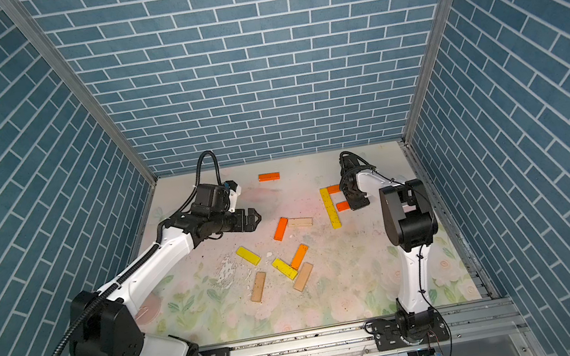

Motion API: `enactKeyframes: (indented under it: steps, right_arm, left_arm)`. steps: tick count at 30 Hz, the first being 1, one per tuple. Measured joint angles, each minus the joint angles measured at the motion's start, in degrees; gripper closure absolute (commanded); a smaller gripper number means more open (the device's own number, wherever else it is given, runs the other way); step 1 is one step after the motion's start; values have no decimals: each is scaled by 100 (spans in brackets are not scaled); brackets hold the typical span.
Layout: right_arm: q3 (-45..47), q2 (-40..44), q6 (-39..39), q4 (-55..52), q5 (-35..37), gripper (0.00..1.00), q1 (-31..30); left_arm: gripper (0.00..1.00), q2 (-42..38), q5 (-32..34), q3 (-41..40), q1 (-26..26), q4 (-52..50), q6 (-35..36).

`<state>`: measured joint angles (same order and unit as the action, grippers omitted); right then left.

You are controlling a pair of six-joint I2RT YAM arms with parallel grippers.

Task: Assemble the number 6 with building blocks
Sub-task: Place the building block at the center of the board.

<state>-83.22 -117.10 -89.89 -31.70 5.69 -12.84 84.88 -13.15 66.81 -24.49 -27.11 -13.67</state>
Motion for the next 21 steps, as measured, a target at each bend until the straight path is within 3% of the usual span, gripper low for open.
enactKeyframes:
  steps: [6, 11, 16, 18, 21]
  right_arm:
    - [0, 133, 2, -72, -37, 51, -42]
    - [4, 699, 341, -197, -39, 53, -101]
    - [4, 1412, 1886, -179, -133, 61, -74]
    - [7, 1554, 2695, -173, -269, 72, -20]
    - [7, 1613, 3952, -254, -341, 73, 94]
  left_arm:
    - [1, 0, 2, 0, 0, -2, 2]
    - [1, -2, 7, 0, 0, -2, 24]
    - [1, -4, 15, 0, 0, -2, 55]
    - [1, -4, 11, 0, 0, -2, 70]
    - [1, -4, 0, 0, 0, -2, 107]
